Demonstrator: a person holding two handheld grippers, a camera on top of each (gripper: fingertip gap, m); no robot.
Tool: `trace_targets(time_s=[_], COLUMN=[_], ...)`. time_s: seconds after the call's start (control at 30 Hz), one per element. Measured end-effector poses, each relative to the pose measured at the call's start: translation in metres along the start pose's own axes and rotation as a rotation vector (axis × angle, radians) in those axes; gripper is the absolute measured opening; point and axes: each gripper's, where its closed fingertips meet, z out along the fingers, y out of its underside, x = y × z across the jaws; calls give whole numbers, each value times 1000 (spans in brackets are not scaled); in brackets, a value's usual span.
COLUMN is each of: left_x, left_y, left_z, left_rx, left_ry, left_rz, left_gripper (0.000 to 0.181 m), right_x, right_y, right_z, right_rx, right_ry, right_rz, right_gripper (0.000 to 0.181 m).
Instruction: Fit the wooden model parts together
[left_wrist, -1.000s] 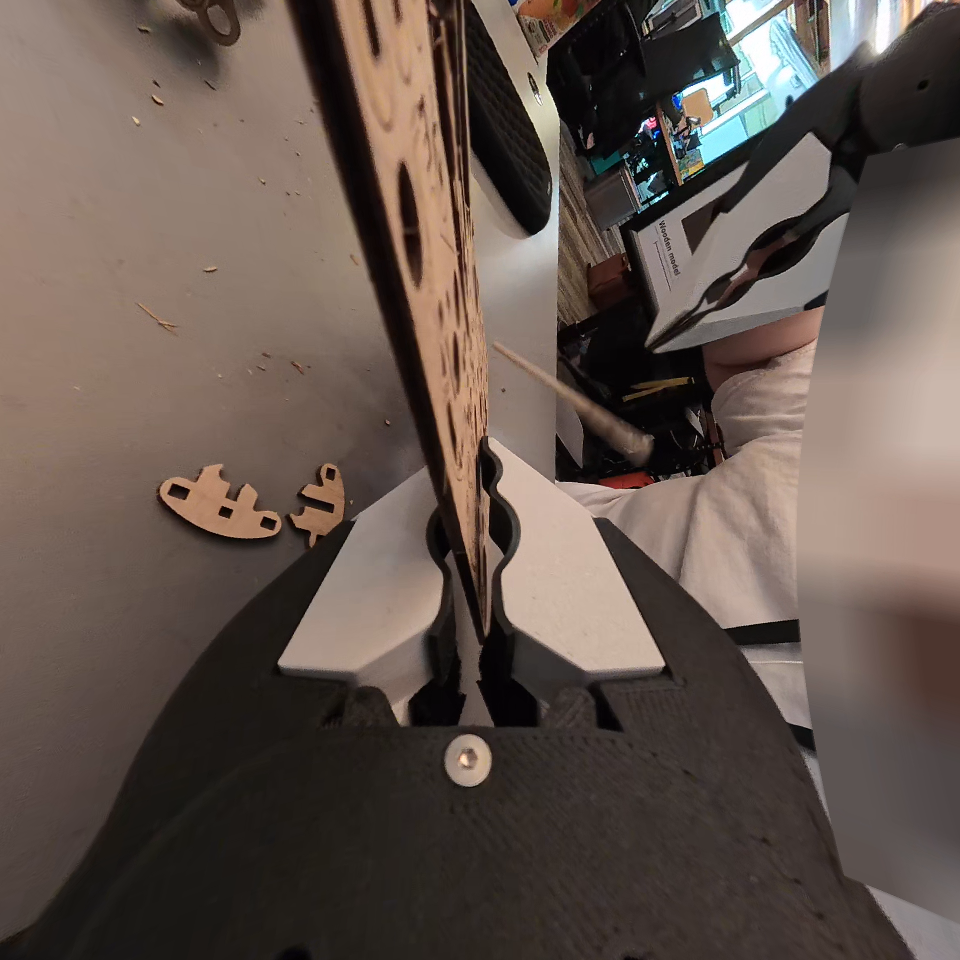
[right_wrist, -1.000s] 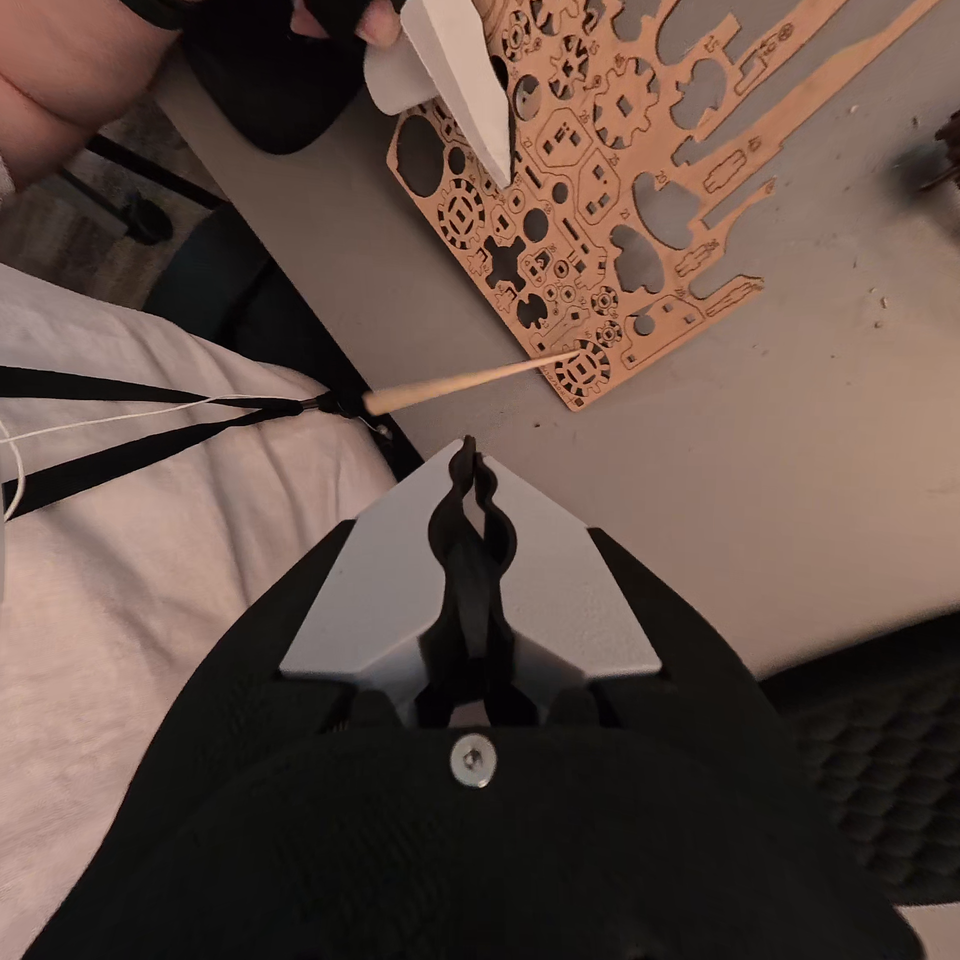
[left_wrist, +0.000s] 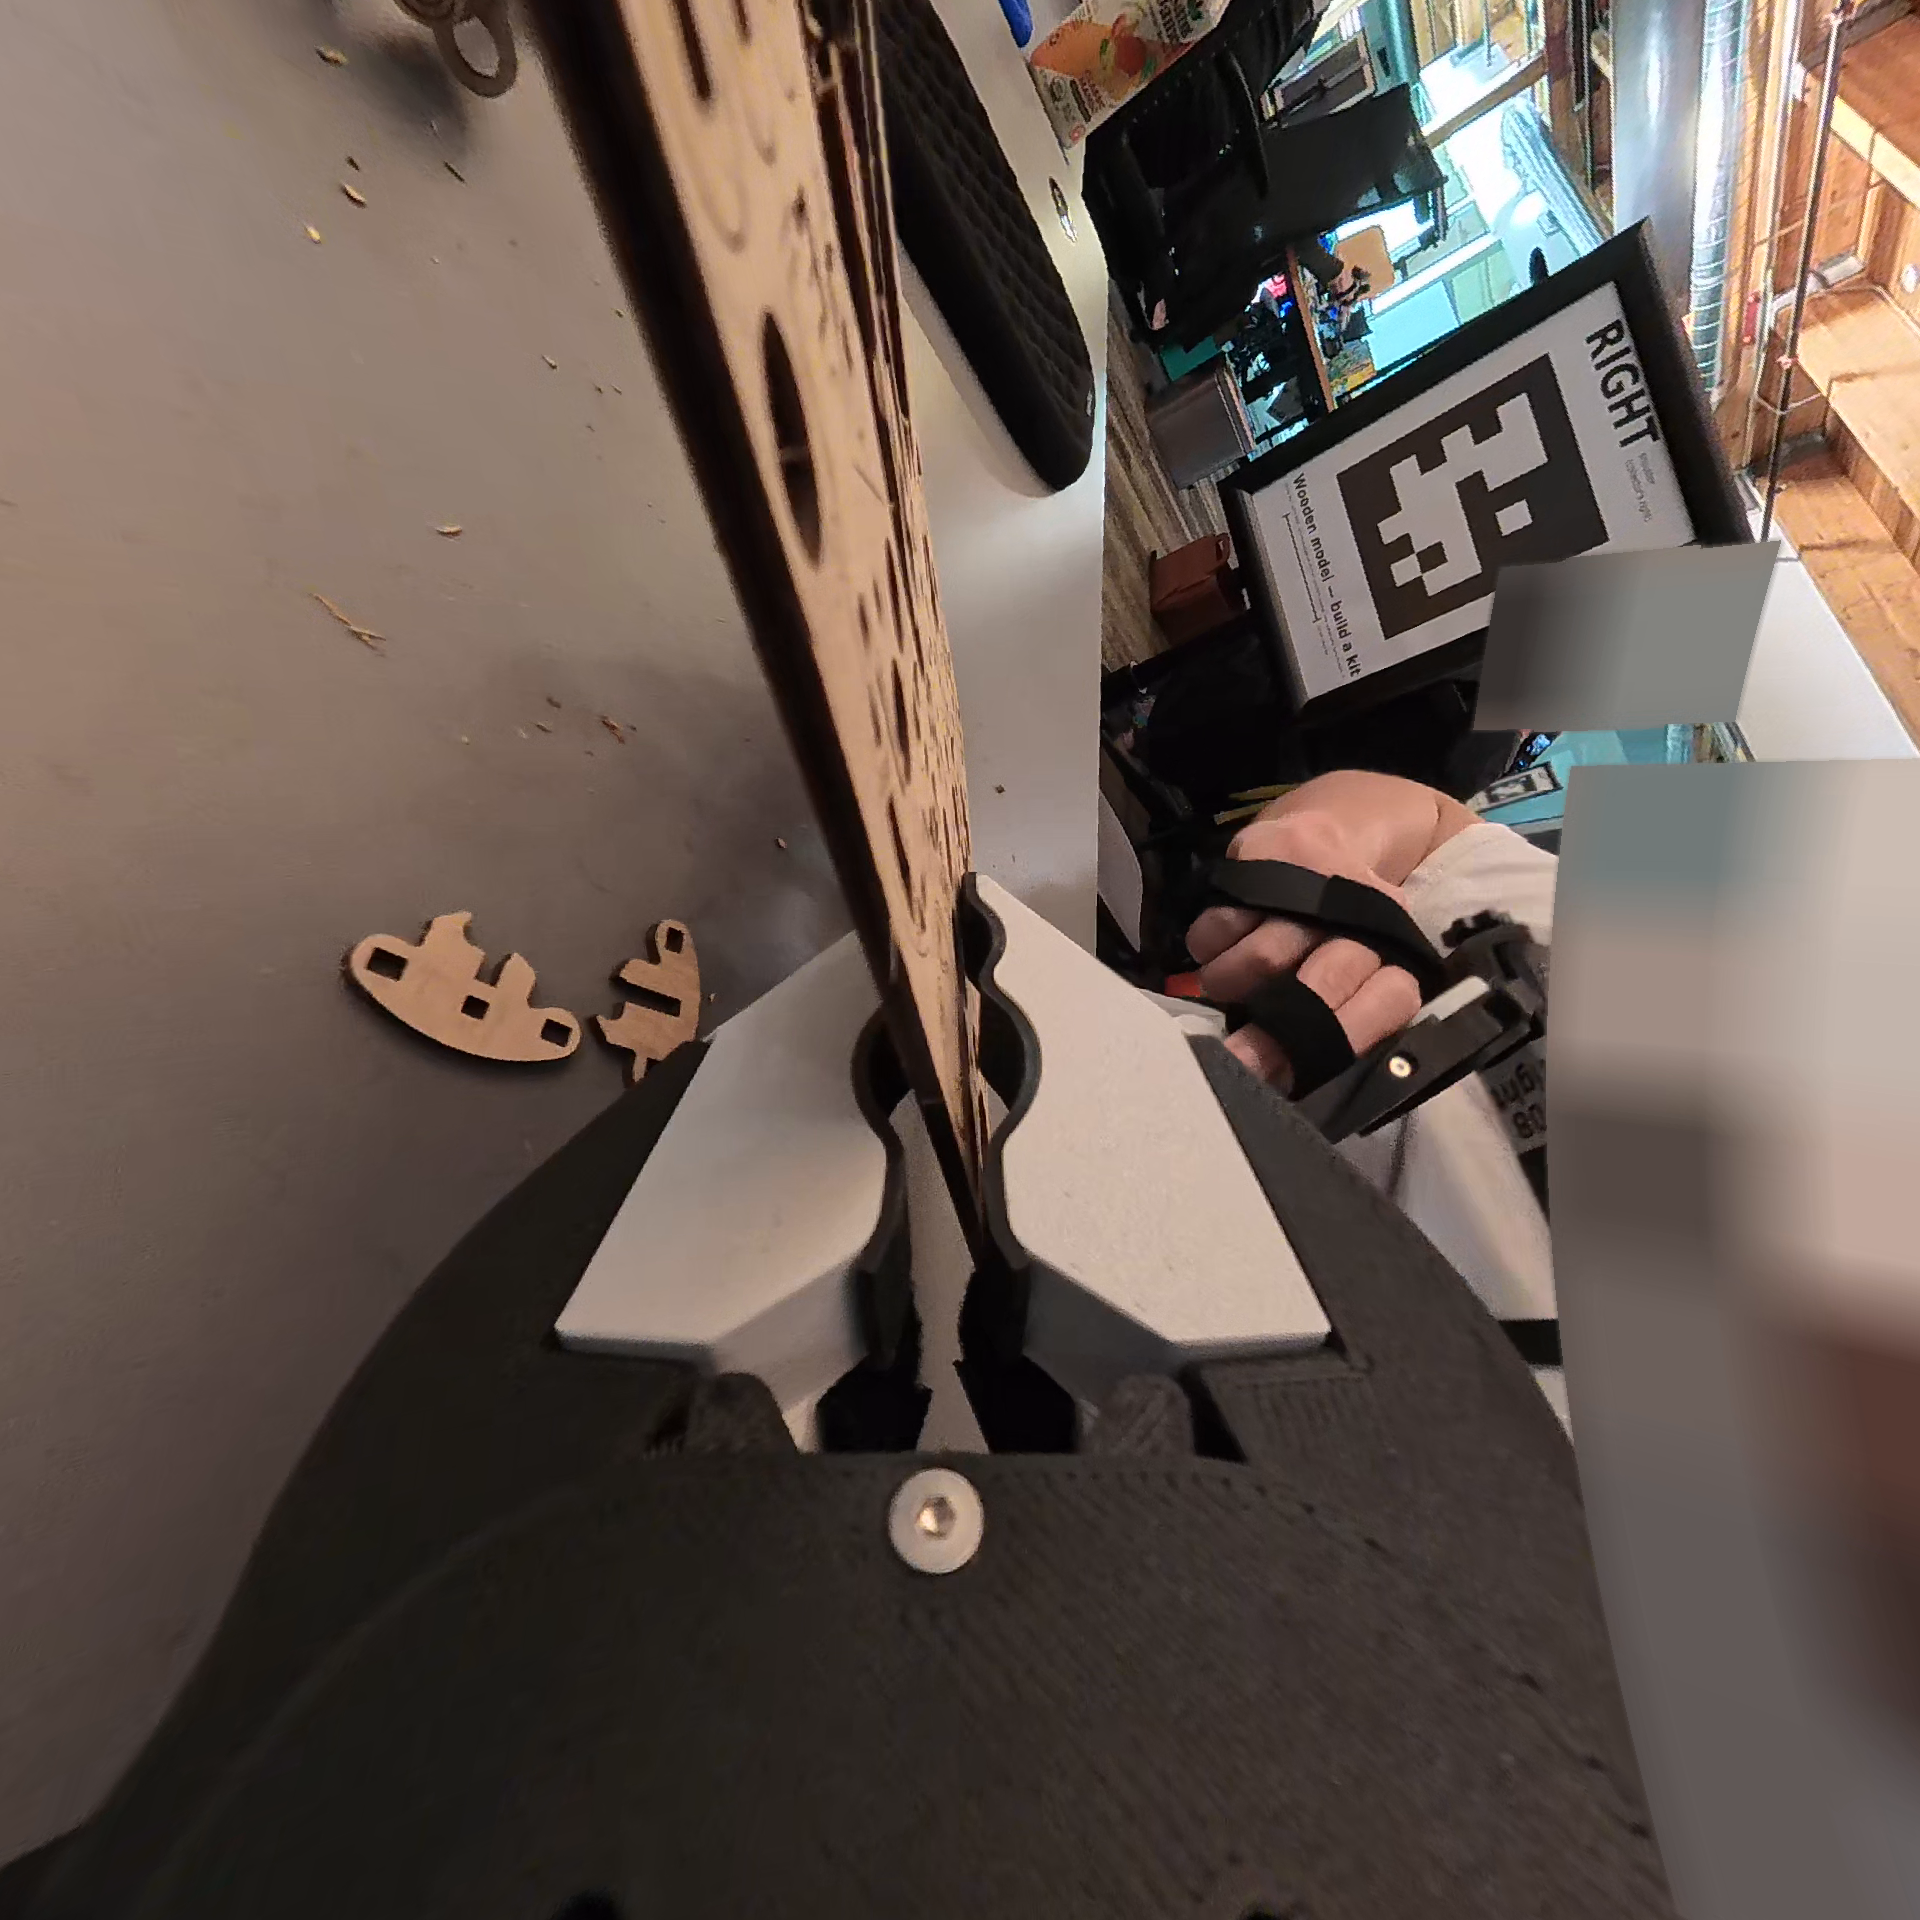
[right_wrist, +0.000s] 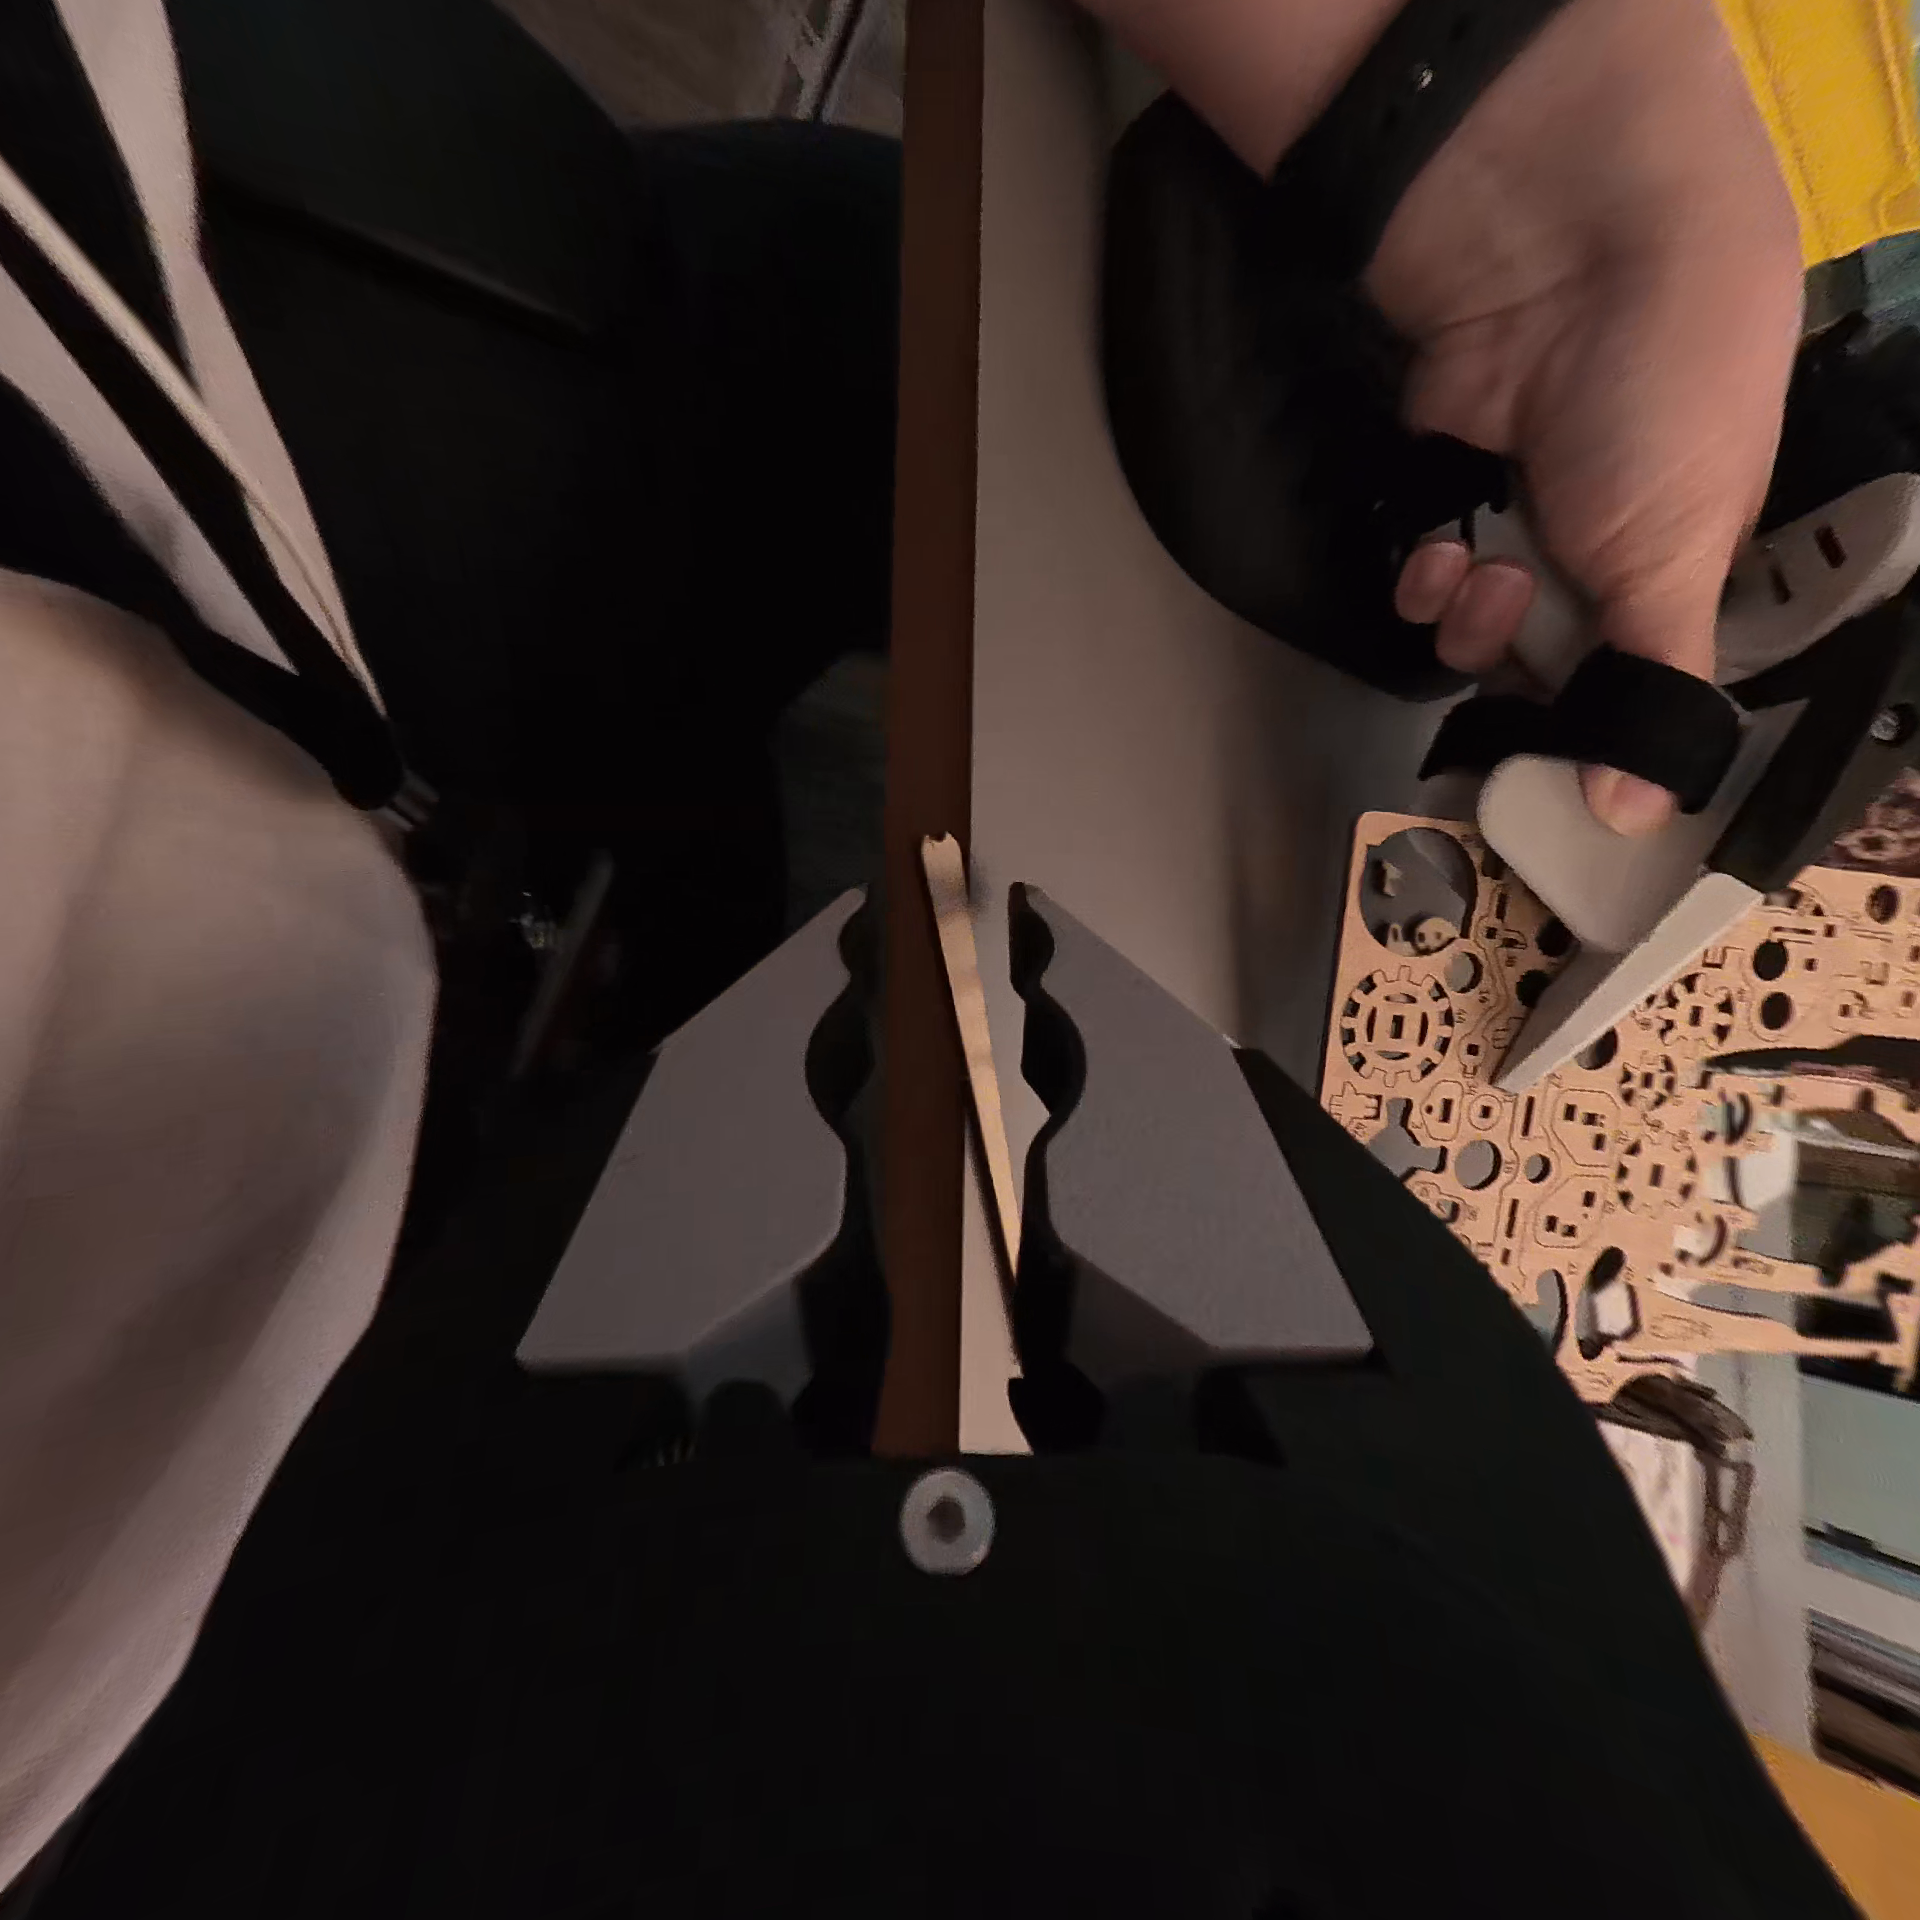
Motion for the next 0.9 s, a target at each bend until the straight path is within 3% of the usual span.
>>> trace_targets(time_s=[0.03, 0.13, 0.23, 0.3, 0.4, 0.5, 0.57, 0.67, 0.77, 0.9], left_x=[0, 0, 1, 1, 3, 8, 17, 28, 26, 38], left_y=[0, 1, 1, 1, 2, 4, 4, 5, 9, 7], left_z=[0, 0, 1, 1, 2, 3, 3, 4, 7, 5], left_rx=[1, -4, -9, -9, -14, -25, -23, -26, -50, -37], left_ry=[2, 4, 3, 4, 11, 42, 99, 194, 180, 269], left_rz=[-4, -6, -1, 1, 0, -5, -22, -64, -56, -86], left_gripper=[1, 1, 1, 1, 1, 1, 1, 0, 1, 0], right_x=[1, 4, 13, 41, 98, 147, 167, 175, 178, 184], right_y=[2, 0, -15, -24, -19, 4, 17, 33, 23, 23], right_z=[2, 0, -15, -34, -67, -94, -107, -104, -107, -111], right_rx=[-18, -15, 74, 163, 397, 766, 960, 984, 991, 960], right_ry=[21, 42, 20, 79, 137, 46, 30, 78, 75, 113], right_rz=[-5, 7, 97, 184, 466, 956, 1109, 1140, 1077, 1002], right_gripper=[17, 1, 1, 1, 0, 0, 0, 0, 0, 0])
